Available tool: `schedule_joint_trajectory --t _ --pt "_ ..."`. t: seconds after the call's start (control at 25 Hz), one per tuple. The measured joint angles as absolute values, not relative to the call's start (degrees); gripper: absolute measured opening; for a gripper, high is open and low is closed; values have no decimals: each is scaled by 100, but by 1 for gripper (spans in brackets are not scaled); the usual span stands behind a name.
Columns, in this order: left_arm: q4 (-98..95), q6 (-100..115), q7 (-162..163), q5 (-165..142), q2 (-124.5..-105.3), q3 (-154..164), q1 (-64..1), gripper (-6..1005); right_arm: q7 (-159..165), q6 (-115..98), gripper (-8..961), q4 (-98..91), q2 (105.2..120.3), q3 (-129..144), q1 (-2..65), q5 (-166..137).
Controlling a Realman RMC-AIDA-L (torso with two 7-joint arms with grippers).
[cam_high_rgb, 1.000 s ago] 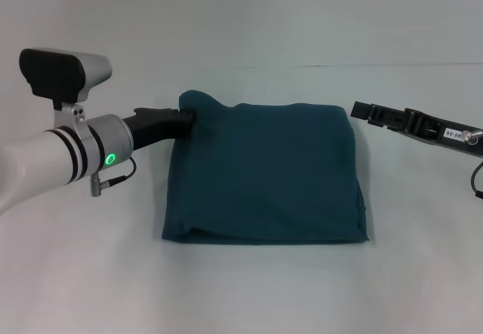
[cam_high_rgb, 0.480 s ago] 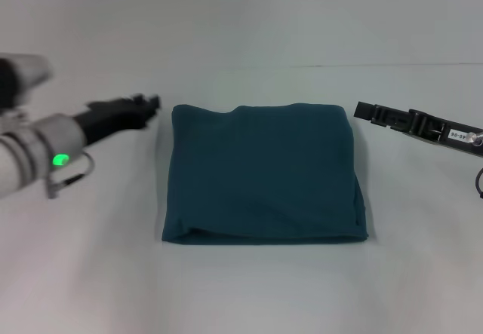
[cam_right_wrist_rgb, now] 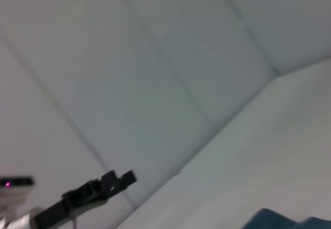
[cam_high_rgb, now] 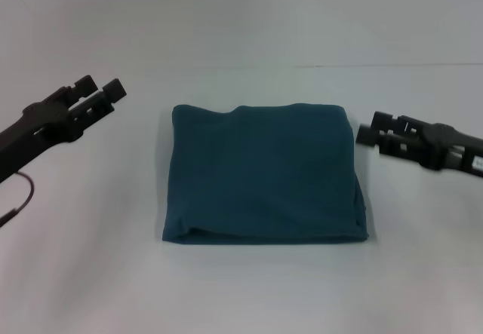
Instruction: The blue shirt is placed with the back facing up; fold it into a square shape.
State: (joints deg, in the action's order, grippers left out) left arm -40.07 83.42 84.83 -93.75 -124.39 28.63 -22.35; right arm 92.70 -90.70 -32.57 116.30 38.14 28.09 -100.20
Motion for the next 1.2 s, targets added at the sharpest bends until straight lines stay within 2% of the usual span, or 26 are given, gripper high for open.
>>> schedule_joint_trajectory --t 0.16,0.56,1.2 --pt "-4016 9185 8314 -9442 -12435 2716 -2007 794 8411 -9614 924 -3261 11623 3851 2679 -10081" --pt "-3972 9866 7424 -10937 -12445 2897 -1910 959 8097 -9700 916 -3267 11713 4157 2896 -11105" --pt "-3848 9997 7348 -11578 -12436 3332 -2082 950 8103 -9650 915 -3251 11769 4320 3063 -11829"
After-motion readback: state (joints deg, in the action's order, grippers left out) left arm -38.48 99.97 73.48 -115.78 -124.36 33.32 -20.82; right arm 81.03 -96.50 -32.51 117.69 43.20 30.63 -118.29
